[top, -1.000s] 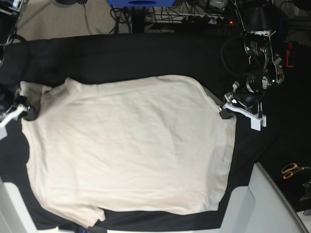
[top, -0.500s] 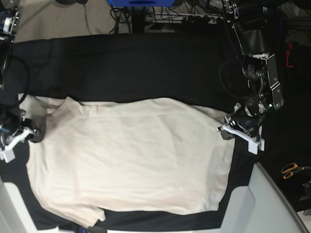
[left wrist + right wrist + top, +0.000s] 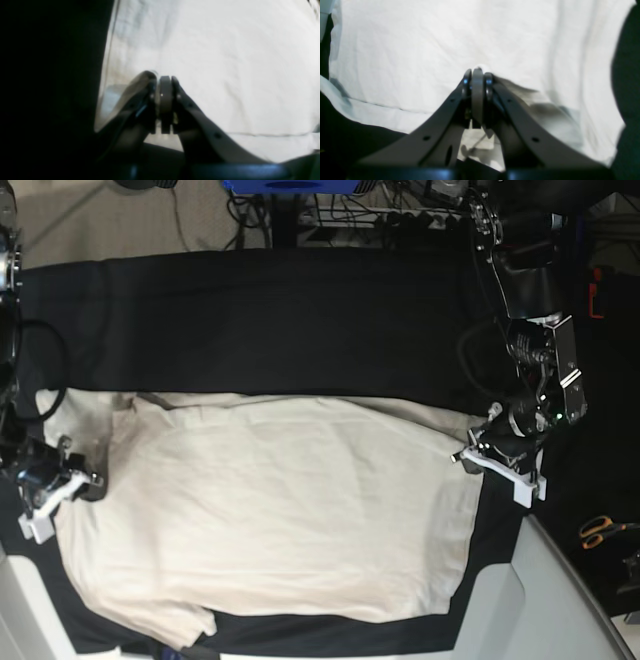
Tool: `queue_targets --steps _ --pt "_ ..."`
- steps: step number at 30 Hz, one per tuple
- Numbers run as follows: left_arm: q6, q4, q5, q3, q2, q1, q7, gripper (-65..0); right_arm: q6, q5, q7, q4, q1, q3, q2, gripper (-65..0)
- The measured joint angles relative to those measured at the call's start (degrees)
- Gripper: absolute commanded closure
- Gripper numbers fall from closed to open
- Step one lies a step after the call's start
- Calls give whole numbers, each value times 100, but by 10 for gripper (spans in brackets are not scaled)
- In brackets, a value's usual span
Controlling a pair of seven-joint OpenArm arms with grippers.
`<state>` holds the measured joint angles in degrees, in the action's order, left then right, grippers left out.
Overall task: Fold the T-shirt properly
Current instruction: 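Lift the grasped edge and fold it over the shirt body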
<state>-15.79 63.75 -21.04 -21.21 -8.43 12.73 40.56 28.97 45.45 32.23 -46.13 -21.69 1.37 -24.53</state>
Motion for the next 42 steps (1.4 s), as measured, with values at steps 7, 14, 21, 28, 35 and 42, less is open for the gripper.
queue_targets --steps 7,14,21,28,35,42 --pt "-7 -2 424 -7 13 105 -37 0 15 22 -374 328 -240 267 2 -2" --pt "-4 -313 433 256 -68 129 -516 0 15 26 -684 350 -258 267 -7 -2" --pt "-7 -767 433 514 -157 227 -892 0 212 20 -678 352 -256 264 4 -2" --pt "-9 -791 435 520 -269 356 -907 0 212 20 -872 352 -258 262 7 -2" --pt "-7 -787 435 514 -267 369 -953 0 212 20 -988 352 -254 260 9 -2" --pt "-9 -789 433 514 -267 356 -1314 0 205 17 -1176 706 -339 238 2 -2"
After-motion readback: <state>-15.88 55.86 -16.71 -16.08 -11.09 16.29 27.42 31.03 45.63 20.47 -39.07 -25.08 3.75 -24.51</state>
